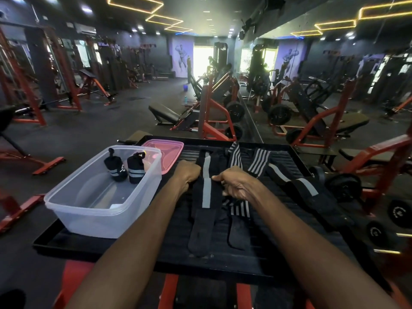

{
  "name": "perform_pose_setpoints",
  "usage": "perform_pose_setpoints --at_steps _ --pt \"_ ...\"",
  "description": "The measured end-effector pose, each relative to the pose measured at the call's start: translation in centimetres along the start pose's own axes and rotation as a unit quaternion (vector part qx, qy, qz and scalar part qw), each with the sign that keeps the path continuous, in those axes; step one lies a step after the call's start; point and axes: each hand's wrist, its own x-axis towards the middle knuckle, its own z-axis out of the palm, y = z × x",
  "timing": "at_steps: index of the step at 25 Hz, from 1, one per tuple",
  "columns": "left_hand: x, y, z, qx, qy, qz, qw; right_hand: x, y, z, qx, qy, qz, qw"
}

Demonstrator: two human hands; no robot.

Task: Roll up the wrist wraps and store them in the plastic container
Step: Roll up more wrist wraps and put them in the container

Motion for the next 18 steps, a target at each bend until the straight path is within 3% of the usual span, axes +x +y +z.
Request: perform_pose_setpoints --at_steps 4,8,11,15,18 --pt "-0.1 -1.6 -2.1 0.17 0.027 0.019 0.985 0.1 1.2 2.9 -0.011 -0.048 0.007 0.999" --pt "-0.4 -2.6 -3.0 0.406 0.018 0.063 0.912 -0.4 1.8 4.3 -0.085 -0.084 0.007 0.993" --pt "0.1 -2.8 -2.3 0.472 -0.003 0.147 0.869 -1.6 1.6 4.3 -0.217 -0.095 -0.003 0.972" --pt "0.7 -3.3 -1.2 0.53 -0.076 0.124 0.835 -1.0 0.4 1.5 -0.34 0.048 -0.064 0.937" --pt "0.2 -2.2 0.0 0.56 -0.043 0.15 0.814 -0.7 -1.0 -2.9 -0.416 0.211 -0.122 0.876"
